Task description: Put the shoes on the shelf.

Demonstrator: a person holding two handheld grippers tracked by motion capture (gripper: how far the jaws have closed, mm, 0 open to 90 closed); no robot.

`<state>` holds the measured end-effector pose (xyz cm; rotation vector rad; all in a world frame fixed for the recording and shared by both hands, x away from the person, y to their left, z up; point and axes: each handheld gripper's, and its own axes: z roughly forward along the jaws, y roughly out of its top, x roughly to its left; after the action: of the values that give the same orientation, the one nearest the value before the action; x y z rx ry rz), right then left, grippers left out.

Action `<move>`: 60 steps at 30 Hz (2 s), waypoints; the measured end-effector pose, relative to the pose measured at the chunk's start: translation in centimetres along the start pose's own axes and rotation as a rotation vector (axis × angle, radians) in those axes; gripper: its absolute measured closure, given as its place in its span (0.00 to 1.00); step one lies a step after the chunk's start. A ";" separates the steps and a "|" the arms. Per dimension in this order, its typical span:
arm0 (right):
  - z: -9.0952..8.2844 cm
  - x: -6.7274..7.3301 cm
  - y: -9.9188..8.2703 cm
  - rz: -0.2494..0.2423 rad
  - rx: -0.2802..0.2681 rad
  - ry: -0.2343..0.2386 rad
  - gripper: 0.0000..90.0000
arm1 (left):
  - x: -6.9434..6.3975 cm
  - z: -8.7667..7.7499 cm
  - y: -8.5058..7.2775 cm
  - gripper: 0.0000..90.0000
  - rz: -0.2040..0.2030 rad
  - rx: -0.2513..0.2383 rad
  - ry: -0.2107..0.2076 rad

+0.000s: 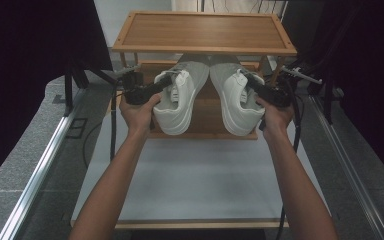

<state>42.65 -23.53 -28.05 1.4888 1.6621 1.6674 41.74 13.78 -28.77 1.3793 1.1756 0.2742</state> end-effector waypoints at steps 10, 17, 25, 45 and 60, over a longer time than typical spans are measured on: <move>2.0 0.0 0.4 0.034 -0.005 -0.051 0.91 | -0.1 2.0 0.2 0.92 -0.026 -0.008 0.051; 3.2 -0.1 0.1 0.092 -0.019 -0.078 0.87 | -0.4 3.4 0.0 0.90 -0.043 -0.011 0.101; 4.6 0.5 -0.4 0.100 -0.023 -0.095 0.80 | -0.2 4.8 -0.6 0.83 -0.100 -0.011 0.103; 0.5 2.0 0.6 -0.100 -0.060 -0.024 0.65 | -2.0 0.4 0.5 0.61 -0.024 -0.011 -0.104; -5.2 5.1 -4.9 -0.415 0.124 0.142 0.97 | -3.7 -4.2 -5.3 0.99 0.347 0.162 -0.169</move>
<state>34.34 -20.71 -28.96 0.9983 2.0156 1.4887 34.38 12.16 -30.48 1.7155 0.8300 0.3050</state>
